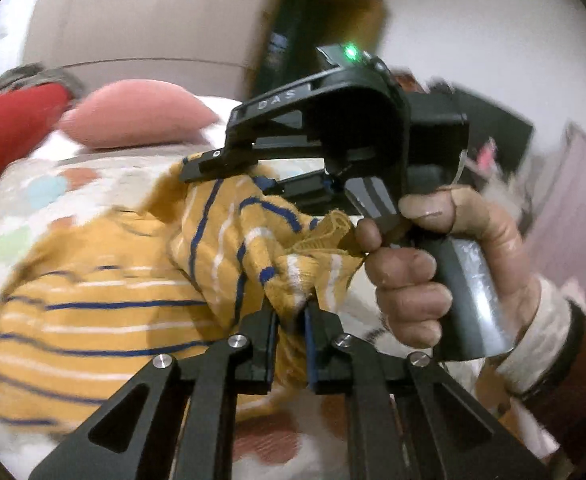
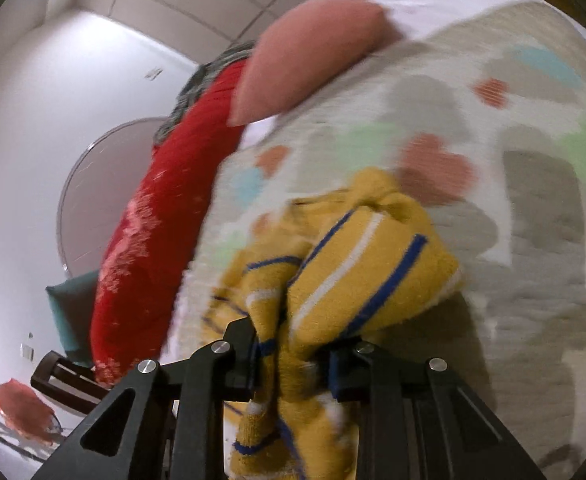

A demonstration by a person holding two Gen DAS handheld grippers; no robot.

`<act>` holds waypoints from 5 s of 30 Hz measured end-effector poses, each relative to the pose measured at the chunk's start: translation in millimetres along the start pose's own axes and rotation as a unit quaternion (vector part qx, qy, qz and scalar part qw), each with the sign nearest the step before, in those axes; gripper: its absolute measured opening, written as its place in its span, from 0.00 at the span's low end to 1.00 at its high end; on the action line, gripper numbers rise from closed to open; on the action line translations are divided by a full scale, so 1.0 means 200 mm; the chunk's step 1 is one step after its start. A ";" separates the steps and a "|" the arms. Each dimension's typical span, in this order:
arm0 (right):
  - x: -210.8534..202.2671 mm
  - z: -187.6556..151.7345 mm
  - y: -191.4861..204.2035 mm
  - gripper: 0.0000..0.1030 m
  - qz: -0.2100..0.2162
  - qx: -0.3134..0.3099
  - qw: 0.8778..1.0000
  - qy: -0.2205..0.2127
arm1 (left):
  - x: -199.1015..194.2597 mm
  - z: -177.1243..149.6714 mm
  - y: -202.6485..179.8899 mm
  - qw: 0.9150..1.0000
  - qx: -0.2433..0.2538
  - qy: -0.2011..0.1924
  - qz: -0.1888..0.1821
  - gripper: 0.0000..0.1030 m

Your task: Fold small clothes

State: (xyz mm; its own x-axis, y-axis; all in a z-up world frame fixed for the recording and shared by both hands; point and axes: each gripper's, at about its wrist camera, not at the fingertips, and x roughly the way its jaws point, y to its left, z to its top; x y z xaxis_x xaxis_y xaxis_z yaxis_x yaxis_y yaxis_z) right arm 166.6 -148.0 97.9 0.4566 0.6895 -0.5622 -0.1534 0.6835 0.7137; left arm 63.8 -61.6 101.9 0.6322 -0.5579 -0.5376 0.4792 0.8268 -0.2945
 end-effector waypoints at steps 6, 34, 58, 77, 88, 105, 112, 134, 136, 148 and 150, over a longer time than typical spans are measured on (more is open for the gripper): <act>0.55 -0.02 0.50 0.19 -0.012 -0.067 0.997 0.040 | -0.36 -0.15 0.53 0.990 -0.126 -0.024 0.061 0.22; 0.68 -0.32 0.57 0.11 -0.209 -0.139 0.967 0.047 | -0.79 -0.68 0.91 0.961 -0.257 -0.026 0.095 0.55; 0.29 -0.43 0.51 0.63 -0.194 -0.146 0.970 -0.020 | -0.63 -0.43 0.82 0.976 -0.215 -0.009 0.039 0.74; 0.26 -0.42 -0.07 0.65 -0.010 0.025 1.000 -0.001 | 0.01 0.07 0.89 0.971 -0.215 0.100 -0.026 0.16; 0.48 -0.49 0.04 0.77 -0.092 -0.038 0.995 0.030 | -0.02 -0.24 1.20 0.957 -0.250 0.116 0.094 0.63; 0.65 -0.28 0.56 0.49 -0.108 -0.187 0.976 0.039 | -0.45 -0.49 1.04 0.958 -0.248 0.022 0.144 0.80; 1.24 -0.29 0.70 0.73 -0.198 -0.266 0.935 0.124 | -0.60 -0.55 1.02 0.950 -0.256 0.020 0.175 0.80; 0.31 -0.75 0.36 0.55 -0.172 -0.156 0.973 0.003 | -0.84 -0.59 0.80 0.953 -0.219 -0.018 0.208 0.80; 0.26 -0.74 0.39 0.56 -0.161 -0.146 0.976 -0.016 | -0.87 -0.57 0.74 0.956 -0.192 -0.033 0.219 0.81; 0.03 -0.95 0.24 0.65 -0.166 -0.088 0.979 -0.083 | -0.97 -0.48 0.36 0.950 -0.087 -0.125 0.274 1.00; -0.04 -0.98 0.22 0.67 -0.174 -0.086 0.976 -0.096 | -0.96 -0.47 0.33 0.947 -0.094 -0.132 0.277 1.00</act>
State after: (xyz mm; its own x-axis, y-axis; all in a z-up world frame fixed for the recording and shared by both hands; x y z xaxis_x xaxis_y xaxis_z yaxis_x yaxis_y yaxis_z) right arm -15.7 -76.8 52.5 0.6602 0.3618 -0.6582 -0.0971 0.9101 0.4028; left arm -83.4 106.6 112.3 0.8970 -0.0132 -0.4417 -0.0717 0.9820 -0.1749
